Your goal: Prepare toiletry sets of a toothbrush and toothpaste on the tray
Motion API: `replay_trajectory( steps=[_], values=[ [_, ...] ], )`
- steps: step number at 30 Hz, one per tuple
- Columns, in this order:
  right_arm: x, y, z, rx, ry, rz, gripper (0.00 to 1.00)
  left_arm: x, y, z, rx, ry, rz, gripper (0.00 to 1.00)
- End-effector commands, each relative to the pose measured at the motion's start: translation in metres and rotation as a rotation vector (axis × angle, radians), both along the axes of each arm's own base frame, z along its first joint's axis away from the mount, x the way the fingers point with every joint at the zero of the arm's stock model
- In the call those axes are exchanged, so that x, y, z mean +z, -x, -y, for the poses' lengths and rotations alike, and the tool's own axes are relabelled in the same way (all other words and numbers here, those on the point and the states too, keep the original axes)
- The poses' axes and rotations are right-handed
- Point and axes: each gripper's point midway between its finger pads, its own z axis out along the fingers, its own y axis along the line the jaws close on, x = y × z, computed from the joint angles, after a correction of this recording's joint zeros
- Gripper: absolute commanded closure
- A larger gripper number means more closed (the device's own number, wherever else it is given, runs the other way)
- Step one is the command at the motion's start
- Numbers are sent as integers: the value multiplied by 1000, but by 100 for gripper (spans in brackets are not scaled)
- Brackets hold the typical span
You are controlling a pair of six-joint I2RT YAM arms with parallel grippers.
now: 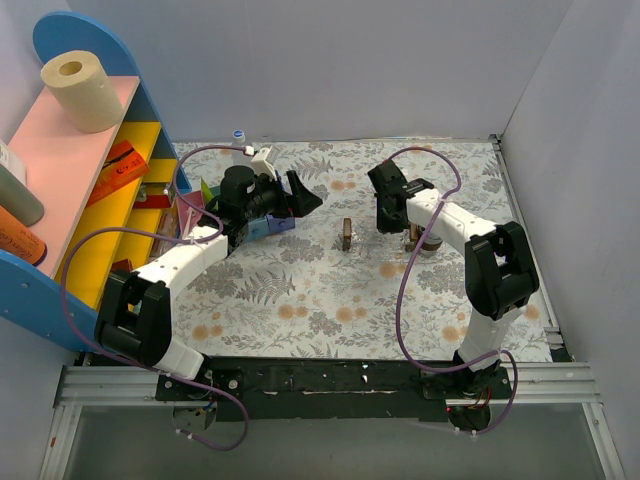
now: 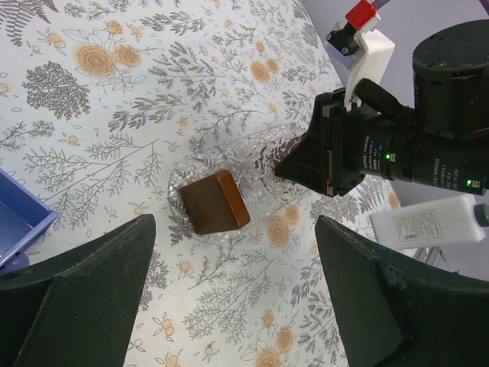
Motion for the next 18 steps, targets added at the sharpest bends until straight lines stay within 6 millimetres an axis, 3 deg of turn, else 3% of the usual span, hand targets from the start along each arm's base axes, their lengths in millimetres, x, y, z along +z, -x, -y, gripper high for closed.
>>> replay_trajectory(
  steps=[1, 18],
  values=[
    [-3, -2, 8, -7, 27, -19, 88, 8, 4, 1, -13, 7, 19, 14],
    [-1, -2, 5, 1, 19, -21, 68, 9, 5, 2, -17, 10, 20, 14]
  ],
)
